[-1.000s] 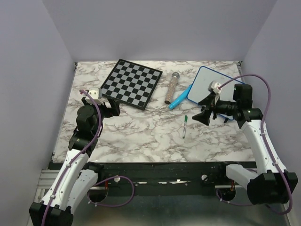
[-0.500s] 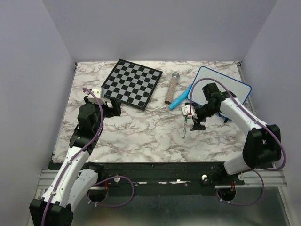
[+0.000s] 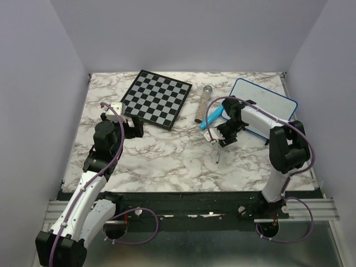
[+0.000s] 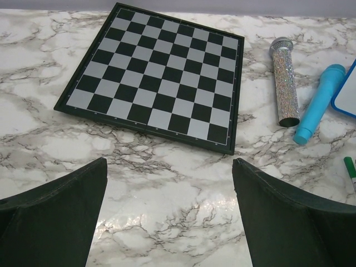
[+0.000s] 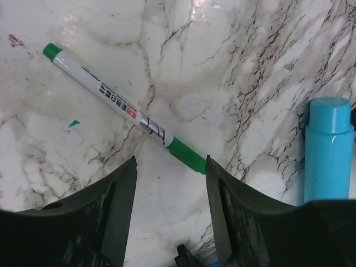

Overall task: Write a sentence on the whiteboard
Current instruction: Pick up the whiteboard marker from the center of the board.

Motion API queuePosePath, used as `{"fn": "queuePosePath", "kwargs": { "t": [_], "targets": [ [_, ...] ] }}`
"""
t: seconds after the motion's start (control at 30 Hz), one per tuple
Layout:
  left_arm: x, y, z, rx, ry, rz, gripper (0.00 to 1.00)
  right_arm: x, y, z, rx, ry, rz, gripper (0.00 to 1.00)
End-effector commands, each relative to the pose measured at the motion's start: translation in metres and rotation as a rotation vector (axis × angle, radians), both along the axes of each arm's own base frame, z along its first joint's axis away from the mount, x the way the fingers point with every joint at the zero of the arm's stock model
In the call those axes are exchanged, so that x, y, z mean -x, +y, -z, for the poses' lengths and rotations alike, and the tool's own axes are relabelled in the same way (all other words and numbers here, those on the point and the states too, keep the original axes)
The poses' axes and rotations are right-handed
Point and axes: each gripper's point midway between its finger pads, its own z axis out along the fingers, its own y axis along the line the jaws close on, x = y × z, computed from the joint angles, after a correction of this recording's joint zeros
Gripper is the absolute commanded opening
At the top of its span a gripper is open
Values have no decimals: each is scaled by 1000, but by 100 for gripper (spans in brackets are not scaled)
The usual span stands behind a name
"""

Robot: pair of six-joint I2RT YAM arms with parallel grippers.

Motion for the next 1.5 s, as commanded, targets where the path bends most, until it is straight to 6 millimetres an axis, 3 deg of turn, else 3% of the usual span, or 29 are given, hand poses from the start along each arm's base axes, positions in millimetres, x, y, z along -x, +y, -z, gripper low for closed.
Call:
{"fn": "queuePosePath", "kwargs": {
  "t": [0.0, 0.23, 0.33, 0.53, 0.8, 0.9, 0.93, 1.0, 1.03, 1.1, 1.13, 1.2, 1.23, 1.3, 1.33, 1.4, 1.47],
  "targets": [
    [-1, -5, -17, -3, -38, 28, 99, -10, 4, 11, 78, -7, -64, 55],
    [1, -10, -18, 3, -40, 58, 99, -8, 2, 25, 115, 18, -53, 44],
    [1, -11, -19, 5, -44, 64, 99, -4, -3, 32, 145, 32, -35, 35],
    [4, -15, -23, 16, -54, 88, 99, 10, -8, 37, 145, 72, 69, 27],
    [14, -46, -28, 161, -11, 226, 99, 19, -4, 34, 115, 124, 435, 22],
    [22, -69, -28, 306, 64, 313, 99, 23, -4, 33, 102, 128, 512, 26],
    [30, -77, -20, 390, 130, 336, 99, 24, -4, 35, 98, 125, 514, 29],
    [34, -87, -24, 474, 130, 376, 99, 28, -5, 37, 99, 128, 527, 31],
    [42, -92, -10, 514, 172, 402, 99, 31, -5, 38, 96, 138, 536, 31],
    [48, -98, -12, 619, 188, 420, 99, 31, -4, 38, 95, 140, 562, 30],
    [54, -99, 1, 645, 215, 423, 99, 32, -2, 39, 98, 139, 562, 26],
    [58, -101, 5, 712, 234, 425, 98, 35, 2, 40, 100, 160, 593, 19],
    [62, -101, 16, 731, 260, 417, 98, 35, 6, 39, 88, 166, 600, 12],
    [65, -103, 20, 774, 272, 417, 97, 36, 10, 38, 70, 190, 639, 7],
    [67, -105, 31, 786, 300, 410, 96, 36, 14, 36, 53, 202, 649, 3],
    [68, -108, 34, 824, 311, 411, 96, 35, 20, 28, 18, 219, 679, 3],
    [70, -115, 50, 846, 363, 404, 95, 38, 32, 18, -38, 258, 687, 2]
  ]
}}
